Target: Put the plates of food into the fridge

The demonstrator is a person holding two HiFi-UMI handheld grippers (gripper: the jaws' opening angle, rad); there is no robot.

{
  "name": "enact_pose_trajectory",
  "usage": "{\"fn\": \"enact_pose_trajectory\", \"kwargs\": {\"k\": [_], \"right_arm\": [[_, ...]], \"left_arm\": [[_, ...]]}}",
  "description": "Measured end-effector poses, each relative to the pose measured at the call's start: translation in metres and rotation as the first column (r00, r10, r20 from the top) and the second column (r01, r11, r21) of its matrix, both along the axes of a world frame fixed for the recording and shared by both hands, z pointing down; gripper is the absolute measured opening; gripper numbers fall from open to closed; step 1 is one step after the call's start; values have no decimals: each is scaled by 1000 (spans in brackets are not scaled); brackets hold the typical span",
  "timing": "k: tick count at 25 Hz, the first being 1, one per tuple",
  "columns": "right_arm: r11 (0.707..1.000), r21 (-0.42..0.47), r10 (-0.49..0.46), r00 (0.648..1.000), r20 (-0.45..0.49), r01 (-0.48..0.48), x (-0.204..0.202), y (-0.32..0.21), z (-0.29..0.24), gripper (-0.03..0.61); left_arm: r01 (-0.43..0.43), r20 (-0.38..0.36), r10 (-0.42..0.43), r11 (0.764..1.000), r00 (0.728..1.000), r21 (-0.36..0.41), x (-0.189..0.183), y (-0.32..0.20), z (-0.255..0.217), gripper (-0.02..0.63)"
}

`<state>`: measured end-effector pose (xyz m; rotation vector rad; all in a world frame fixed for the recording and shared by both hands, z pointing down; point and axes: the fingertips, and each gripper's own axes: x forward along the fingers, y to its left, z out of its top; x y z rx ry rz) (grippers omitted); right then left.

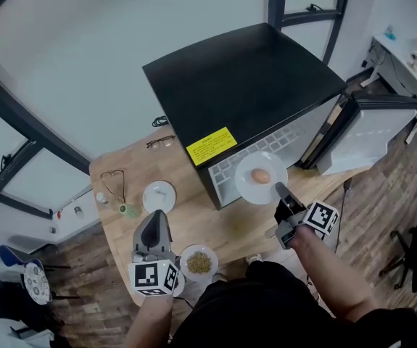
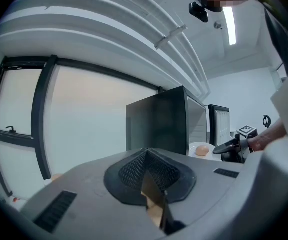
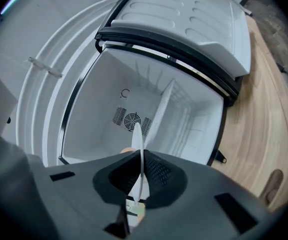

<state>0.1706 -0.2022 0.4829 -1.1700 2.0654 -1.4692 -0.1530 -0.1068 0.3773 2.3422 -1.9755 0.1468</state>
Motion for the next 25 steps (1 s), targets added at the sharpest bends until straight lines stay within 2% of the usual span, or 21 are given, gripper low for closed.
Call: {"fn": "enact_pose_trajectory", "kwargs": {"k": [6,14,17,20,25], "right_arm": [[998,17,-68,998,-3,68,-27,-39,-11,32],[986,-2,-163,983,-85,164,-65,-79,-14,32],[981,2,-193,969,-157,195,-79,-90,-16,32],[968,43,-228,942,-246,245,-94,-101,-23,33],[955,39,-255,877,-408,295,-105,-113,-21,49]], "left_arm": [[28,6,-28,1000,1000,4,-4,-11,-1,3],[112,19,-112,993,994,-27,-28,0,9,3],[153,23,-152,988,988,-23,-42,3,6,3],[174,21,-174,984,985,-26,-47,7,7,3],[199,15,-199,979,980,-44,-50,14,15,3]]}}
